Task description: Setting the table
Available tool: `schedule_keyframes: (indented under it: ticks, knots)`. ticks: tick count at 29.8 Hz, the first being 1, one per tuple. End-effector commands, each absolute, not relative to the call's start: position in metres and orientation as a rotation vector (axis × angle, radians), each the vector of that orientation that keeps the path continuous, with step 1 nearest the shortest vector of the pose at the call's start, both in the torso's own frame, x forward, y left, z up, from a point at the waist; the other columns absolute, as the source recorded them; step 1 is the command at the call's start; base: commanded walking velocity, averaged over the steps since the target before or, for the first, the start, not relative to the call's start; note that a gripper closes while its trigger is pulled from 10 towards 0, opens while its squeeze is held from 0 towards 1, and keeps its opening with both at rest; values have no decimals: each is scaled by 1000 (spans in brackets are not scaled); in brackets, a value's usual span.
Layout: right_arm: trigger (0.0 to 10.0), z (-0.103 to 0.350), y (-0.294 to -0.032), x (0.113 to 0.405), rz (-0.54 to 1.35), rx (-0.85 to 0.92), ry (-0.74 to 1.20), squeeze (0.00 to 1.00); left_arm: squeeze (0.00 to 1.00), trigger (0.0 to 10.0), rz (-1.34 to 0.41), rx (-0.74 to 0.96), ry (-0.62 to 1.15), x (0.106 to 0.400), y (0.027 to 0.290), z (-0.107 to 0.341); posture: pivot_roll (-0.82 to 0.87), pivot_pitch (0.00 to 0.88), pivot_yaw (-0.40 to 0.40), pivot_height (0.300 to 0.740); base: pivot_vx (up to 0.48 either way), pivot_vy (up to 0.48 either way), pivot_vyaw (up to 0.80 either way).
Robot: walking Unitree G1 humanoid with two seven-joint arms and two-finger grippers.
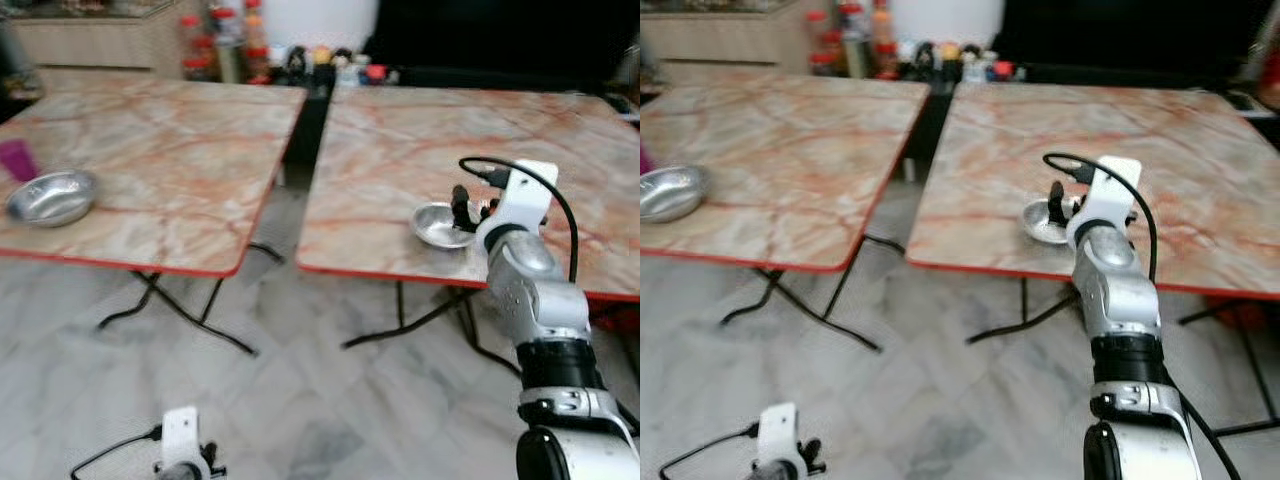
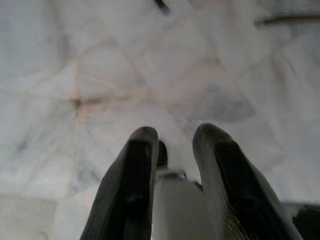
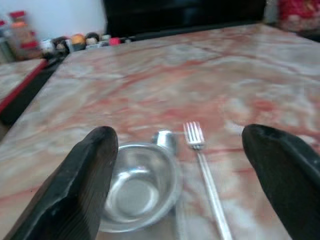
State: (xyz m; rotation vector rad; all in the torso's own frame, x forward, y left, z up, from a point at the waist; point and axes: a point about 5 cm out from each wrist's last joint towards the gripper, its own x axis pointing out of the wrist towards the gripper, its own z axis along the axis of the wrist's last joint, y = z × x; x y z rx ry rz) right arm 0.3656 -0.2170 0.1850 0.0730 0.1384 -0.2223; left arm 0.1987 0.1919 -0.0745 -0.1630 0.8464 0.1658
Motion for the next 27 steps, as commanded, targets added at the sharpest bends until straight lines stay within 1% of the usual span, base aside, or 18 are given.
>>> schedule_keyframes:
  ticks: [1, 10, 19, 22, 27]
  knots:
    - [10000, 189, -211, 368, -204, 66, 128, 0, 0, 10000, 181, -171, 867, 195, 194, -77, -100, 75, -18, 740, 315, 0, 0]
    - [10000, 191, -207, 371, -191, 86, 127, 0, 0, 10000, 185, -169, 873, 194, 197, -77, -93, 82, -18, 740, 317, 0, 0]
    - [10000, 188, -198, 370, -118, 26, 133, 0, 0, 10000, 188, -169, 882, 192, 197, -78, -93, 88, -19, 740, 319, 0, 0]
    - [10000, 185, -196, 369, -109, 33, 151, 0, 0, 10000, 186, -168, 884, 192, 196, -78, -90, 90, -16, 740, 321, 0, 498]
    - [10000, 184, -193, 369, -95, 40, 149, 0, 0, 10000, 186, -166, 885, 192, 197, -78, -87, 92, -15, 740, 317, 0, 0]
